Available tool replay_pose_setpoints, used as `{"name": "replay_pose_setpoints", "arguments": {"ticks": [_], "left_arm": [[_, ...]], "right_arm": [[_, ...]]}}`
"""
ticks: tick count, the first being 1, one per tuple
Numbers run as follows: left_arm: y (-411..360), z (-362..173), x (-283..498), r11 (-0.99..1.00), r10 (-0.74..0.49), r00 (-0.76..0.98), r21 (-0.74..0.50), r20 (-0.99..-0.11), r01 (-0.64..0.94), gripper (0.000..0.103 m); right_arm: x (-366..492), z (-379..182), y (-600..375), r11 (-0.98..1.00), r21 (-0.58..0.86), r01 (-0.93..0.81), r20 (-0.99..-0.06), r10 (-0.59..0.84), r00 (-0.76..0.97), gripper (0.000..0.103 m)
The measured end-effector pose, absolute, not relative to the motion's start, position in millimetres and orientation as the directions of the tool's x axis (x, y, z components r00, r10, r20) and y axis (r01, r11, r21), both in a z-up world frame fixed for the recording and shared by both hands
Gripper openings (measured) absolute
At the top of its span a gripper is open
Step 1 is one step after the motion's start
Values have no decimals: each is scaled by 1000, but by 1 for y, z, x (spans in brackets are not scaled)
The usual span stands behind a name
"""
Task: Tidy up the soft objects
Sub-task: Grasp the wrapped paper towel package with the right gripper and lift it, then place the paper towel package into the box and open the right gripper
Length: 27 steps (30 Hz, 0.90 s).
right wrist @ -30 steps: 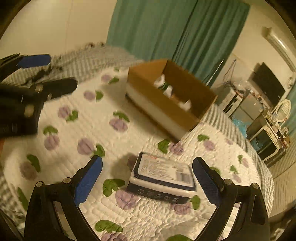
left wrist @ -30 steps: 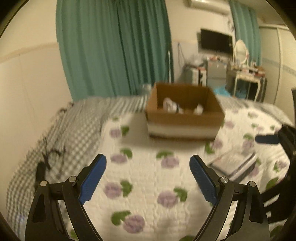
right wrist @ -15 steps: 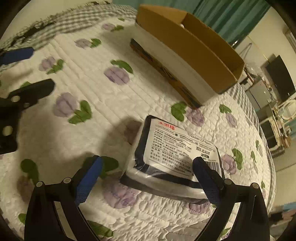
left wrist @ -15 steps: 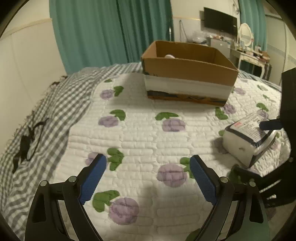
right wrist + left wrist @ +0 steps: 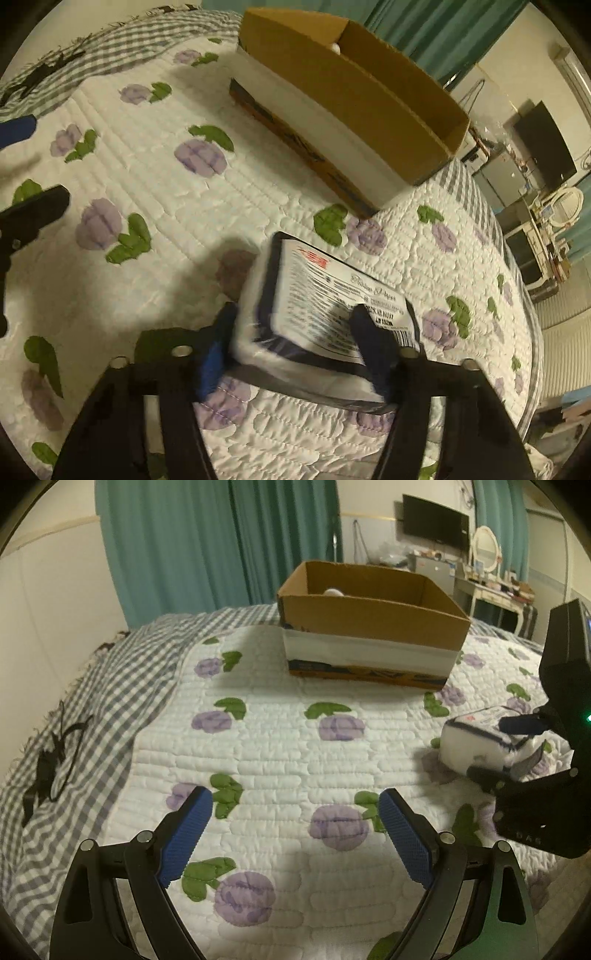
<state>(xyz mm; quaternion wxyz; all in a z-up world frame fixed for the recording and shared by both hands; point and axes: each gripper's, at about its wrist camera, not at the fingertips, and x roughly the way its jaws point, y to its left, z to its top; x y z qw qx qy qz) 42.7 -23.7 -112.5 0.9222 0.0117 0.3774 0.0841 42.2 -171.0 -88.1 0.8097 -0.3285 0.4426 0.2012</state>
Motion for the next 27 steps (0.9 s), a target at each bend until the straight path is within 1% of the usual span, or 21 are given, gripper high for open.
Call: {"name": "replay_pose_setpoints", "arguments": {"ticks": [1,4,9,16,20,23,27], "left_arm": [[-23,-111,42,986,163,701,85,-694,-146,93],[-21,-107,40,986,162,703,79,-693,-149,93],[-16,-98,37,985,160,715,64,-680,-159,93],[-8,-73,43,986,154,766,43,-624,-164,93],[-6,-45,59,988,145,808,38,-572,-150,93],[-5,-22,74,990,136,836,37,-532,-137,93],[-4,5,103,992,128,870,51,-477,-117,93]], "right_arm": [[41,-86,-170,704,-352,-617,-848,40,529,51],[42,-77,-175,733,-311,-605,-847,75,526,45],[43,-45,-186,791,-218,-572,-823,166,543,38],[37,7,-192,827,-151,-541,-750,261,608,38],[42,49,-193,836,-131,-534,-677,317,664,37],[54,81,-191,841,-135,-523,-622,339,706,37],[82,109,-184,850,-134,-510,-566,357,743,37]]}}
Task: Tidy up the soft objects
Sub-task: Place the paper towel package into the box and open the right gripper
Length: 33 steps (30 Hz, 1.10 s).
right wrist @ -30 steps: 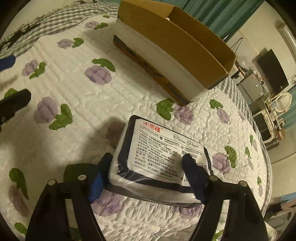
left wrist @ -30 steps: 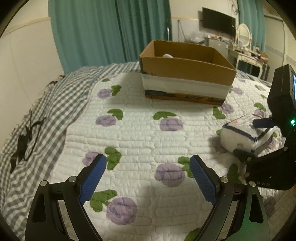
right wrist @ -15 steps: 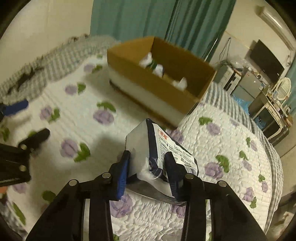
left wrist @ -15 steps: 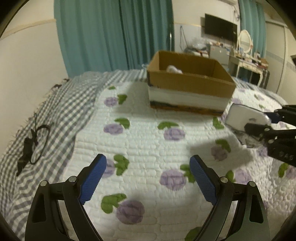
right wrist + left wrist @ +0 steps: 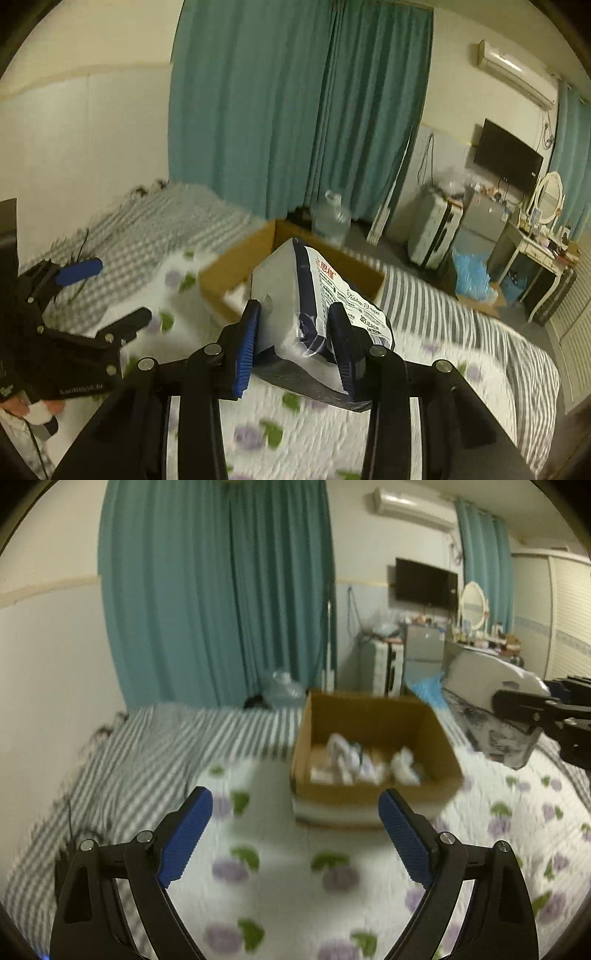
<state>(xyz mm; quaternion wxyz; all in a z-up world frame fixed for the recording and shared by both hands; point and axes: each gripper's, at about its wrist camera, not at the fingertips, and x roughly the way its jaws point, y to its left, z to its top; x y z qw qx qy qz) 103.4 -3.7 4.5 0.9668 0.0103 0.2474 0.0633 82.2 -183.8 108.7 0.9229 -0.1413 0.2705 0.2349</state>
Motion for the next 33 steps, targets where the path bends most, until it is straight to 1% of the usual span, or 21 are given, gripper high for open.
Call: {"name": "replay_pose_setpoints", "arguments": {"ticks": [2,4,9,12,15,17,20,21,22,25,28,32,33], "left_arm": [[-2,11,121,991,135,880,65,-455,-118,93],[-1,11,136,991,132,883,71,-451,-112,93],[3,-2,179,992,125,879,84,-460,-97,93],[3,-16,198,991,126,865,93,-485,-93,93],[1,-28,208,992,119,858,97,-500,-82,93],[-1,-33,213,992,113,855,103,-507,-70,93],[-5,-36,214,991,116,855,121,-505,-63,93],[-5,-36,214,990,118,855,124,-505,-63,93],[-5,-35,213,991,117,855,121,-505,-64,93],[-6,-24,206,992,112,859,106,-500,-67,93],[-9,0,190,991,116,875,108,-469,-73,93],[-13,52,152,992,105,918,99,-381,-73,93],[-13,69,139,993,100,931,93,-351,-72,93]], "right_arm": [[99,113,-175,852,-140,-505,-546,359,757,37],[119,113,-165,856,-132,-501,-532,365,764,37],[172,90,-142,880,-102,-464,-511,354,783,37],[204,67,-134,887,-69,-457,-540,352,765,37],[224,40,-128,892,-81,-444,-563,327,759,37],[234,24,-128,891,-63,-449,-582,333,742,38],[237,12,-136,900,-13,-436,-594,344,727,47],[237,12,-139,907,-8,-422,-592,336,733,54],[235,13,-142,912,-14,-410,-588,324,741,62],[228,29,-150,917,-9,-399,-567,324,758,63],[210,64,-159,925,-9,-380,-523,319,790,63],[176,124,-171,932,-7,-363,-470,317,824,65],[163,142,-174,934,-16,-358,-451,312,836,67]]}}
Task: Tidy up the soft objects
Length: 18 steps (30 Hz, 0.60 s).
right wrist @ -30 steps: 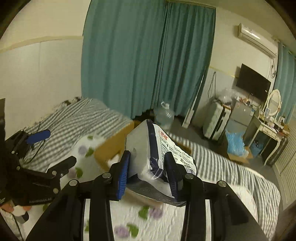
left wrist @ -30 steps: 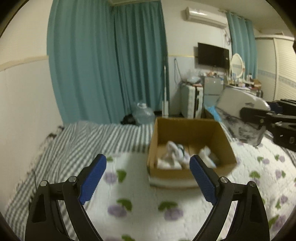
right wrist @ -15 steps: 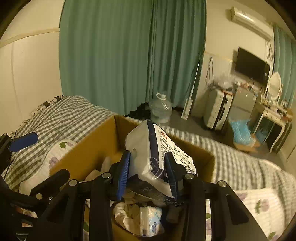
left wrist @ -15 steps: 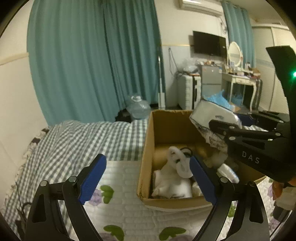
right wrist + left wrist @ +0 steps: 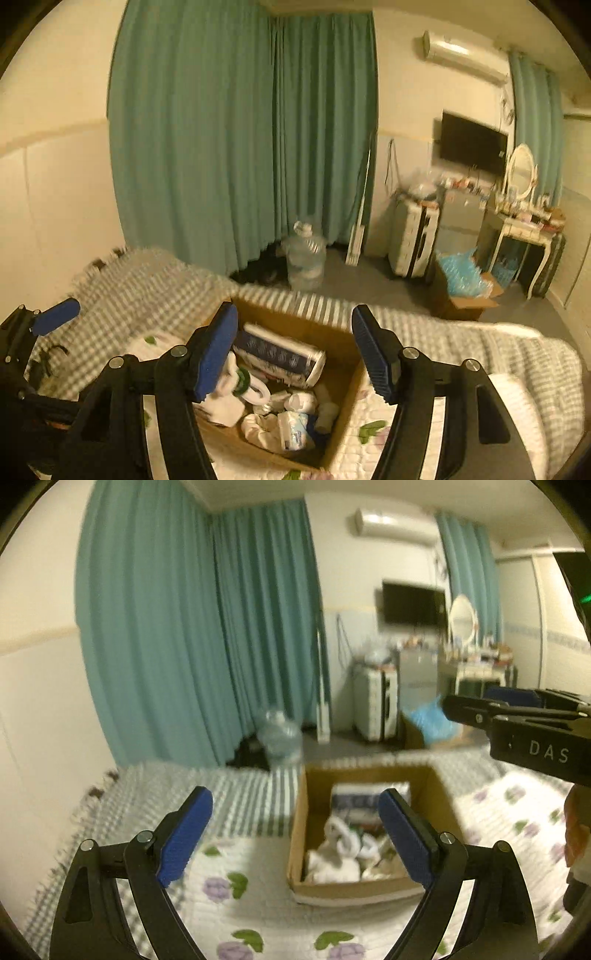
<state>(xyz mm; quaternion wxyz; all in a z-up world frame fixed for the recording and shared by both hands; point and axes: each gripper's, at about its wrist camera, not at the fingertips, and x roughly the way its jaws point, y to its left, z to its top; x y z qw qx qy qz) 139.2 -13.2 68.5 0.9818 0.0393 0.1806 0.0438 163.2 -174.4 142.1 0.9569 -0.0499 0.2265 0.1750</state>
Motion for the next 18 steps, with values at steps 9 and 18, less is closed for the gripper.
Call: {"name": "replay_pose_setpoints", "arguments": {"ticks": [9,18], "left_arm": [[-6,187,22,997,59,993,46,-105,-54,93],[15,187,-32,997,73,997,23,-2,-73,97]], "right_arm": [[33,288,-204,939,-83,-335,-280,301,912,96],[-54,281,-211,937,-48,-347,-246,326,913,103]]}}
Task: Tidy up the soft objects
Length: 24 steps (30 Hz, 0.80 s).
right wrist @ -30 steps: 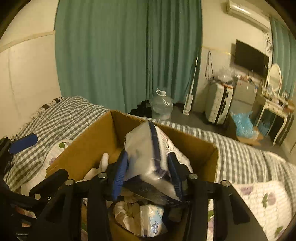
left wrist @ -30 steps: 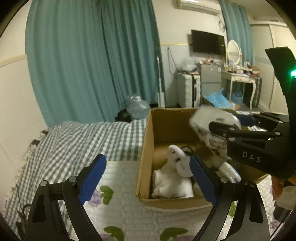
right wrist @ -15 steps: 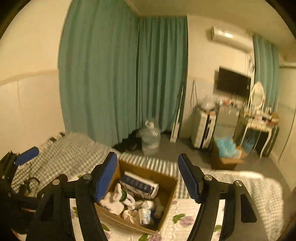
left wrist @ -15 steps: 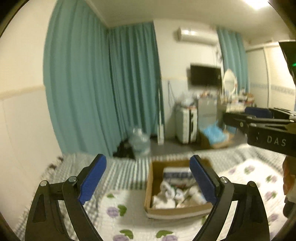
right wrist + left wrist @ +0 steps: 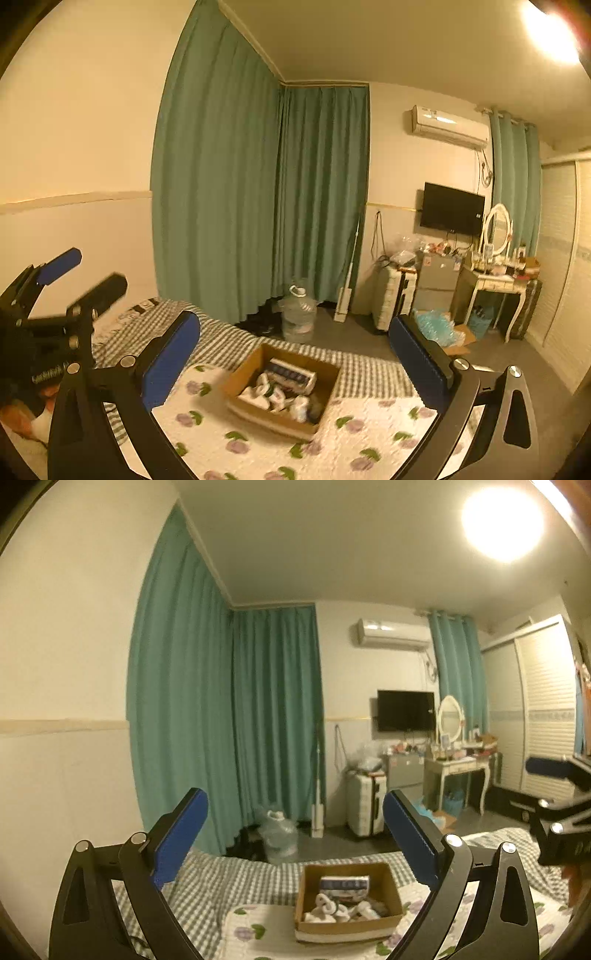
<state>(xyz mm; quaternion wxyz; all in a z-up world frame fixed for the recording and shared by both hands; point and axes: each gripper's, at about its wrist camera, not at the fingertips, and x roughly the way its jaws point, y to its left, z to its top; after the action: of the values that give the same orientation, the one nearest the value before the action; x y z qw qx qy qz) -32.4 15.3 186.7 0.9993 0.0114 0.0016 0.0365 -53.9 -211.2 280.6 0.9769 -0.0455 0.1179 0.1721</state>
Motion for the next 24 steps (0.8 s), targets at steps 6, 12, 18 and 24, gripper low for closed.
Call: {"name": "replay_pose_setpoints", "arguments": {"ticks": [6,12,18,24], "left_arm": [[26,119,-21,997,74,996,11,-57,-74,97],[35,32,24,997,69,971,-23,-230,-76,97],[29,1,42,998,53,954,1,-295,-55,97],[29,-8,44,999,44,952,10,-302,-43,97]], "right_arm": [[-50,208,-208,939,19,-342,-253,336,907,103],[-15,120,-195,953,68,-296,-316,302,900,103],[13,56,-184,969,43,-242,-400,238,885,103],[28,43,-185,974,53,-219,-432,220,875,103]]}}
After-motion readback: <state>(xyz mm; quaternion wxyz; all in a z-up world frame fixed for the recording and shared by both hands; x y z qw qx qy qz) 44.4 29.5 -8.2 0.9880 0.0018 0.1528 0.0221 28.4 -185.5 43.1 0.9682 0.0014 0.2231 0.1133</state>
